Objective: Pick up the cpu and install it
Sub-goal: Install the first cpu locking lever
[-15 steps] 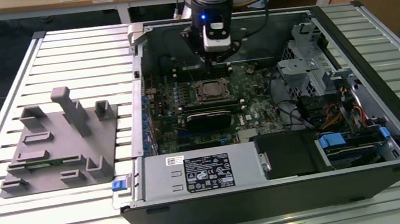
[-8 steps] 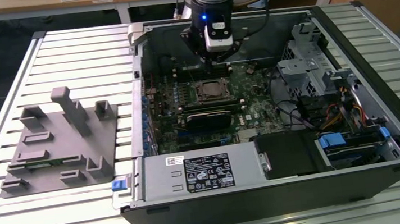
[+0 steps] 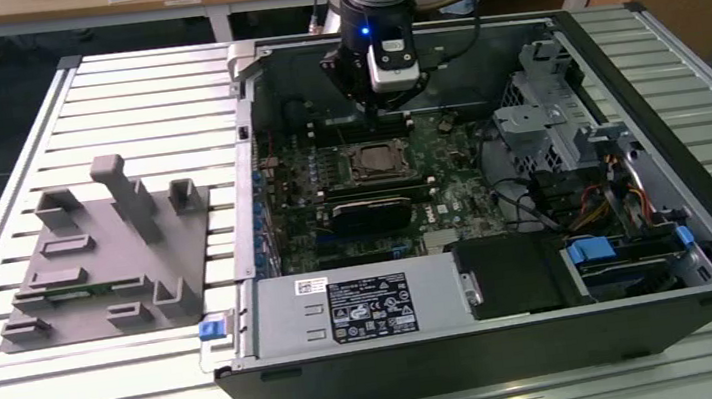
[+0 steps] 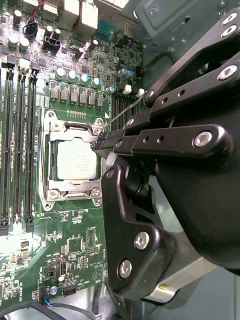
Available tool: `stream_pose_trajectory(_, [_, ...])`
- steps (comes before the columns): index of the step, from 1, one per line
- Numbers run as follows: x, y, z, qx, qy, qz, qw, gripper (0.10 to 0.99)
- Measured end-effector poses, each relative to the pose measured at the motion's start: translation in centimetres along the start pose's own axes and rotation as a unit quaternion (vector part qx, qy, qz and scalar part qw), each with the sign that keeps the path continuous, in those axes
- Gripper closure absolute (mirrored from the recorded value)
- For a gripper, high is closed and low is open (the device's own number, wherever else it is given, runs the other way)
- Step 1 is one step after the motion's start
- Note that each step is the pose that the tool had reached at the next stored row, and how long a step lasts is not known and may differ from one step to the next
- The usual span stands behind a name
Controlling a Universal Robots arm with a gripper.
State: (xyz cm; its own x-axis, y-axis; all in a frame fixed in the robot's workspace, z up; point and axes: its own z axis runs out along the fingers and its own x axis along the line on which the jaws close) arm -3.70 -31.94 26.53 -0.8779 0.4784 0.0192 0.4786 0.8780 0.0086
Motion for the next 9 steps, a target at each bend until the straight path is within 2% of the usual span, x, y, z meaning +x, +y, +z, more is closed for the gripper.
stream_pose_trajectory(9, [0.02, -0.03, 0.0, 0.0005, 0.0002, -0.026, 0.9997, 0.969])
